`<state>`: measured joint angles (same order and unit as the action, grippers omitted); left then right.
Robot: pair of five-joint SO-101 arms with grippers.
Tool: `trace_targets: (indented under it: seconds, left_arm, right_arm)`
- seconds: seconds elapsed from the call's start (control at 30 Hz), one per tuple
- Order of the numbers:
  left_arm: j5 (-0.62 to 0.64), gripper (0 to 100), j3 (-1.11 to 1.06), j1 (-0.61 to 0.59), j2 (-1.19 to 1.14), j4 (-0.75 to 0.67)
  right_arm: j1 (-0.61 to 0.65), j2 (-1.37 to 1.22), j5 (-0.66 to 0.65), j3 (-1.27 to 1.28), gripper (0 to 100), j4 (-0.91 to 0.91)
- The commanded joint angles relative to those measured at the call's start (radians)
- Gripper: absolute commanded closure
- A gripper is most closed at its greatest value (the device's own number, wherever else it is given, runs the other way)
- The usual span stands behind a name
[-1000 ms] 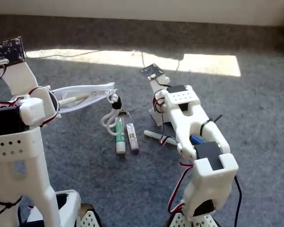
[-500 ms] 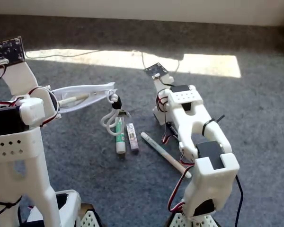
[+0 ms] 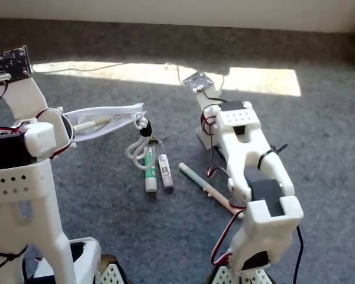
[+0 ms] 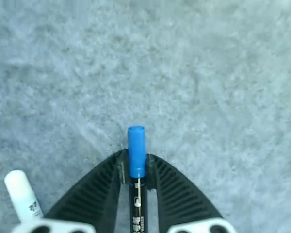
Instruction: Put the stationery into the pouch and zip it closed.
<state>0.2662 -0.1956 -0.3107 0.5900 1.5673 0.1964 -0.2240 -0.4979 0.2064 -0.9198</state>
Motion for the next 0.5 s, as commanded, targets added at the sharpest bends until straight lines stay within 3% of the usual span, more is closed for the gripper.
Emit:
trace_targets:
  seconds: [0.0,0.47]
  left_arm:
    - [0.003,99,-0.002,-0.013,-0.010,-0.020]
    - [0.003,99,-0.002,-0.013,-0.010,-0.020]
  right_arm:
    - [-0.008,0.133,0.021,-0.054,99.3,0.010]
    - [-0.008,0.386,0.292,-0.051,99.3,0.008]
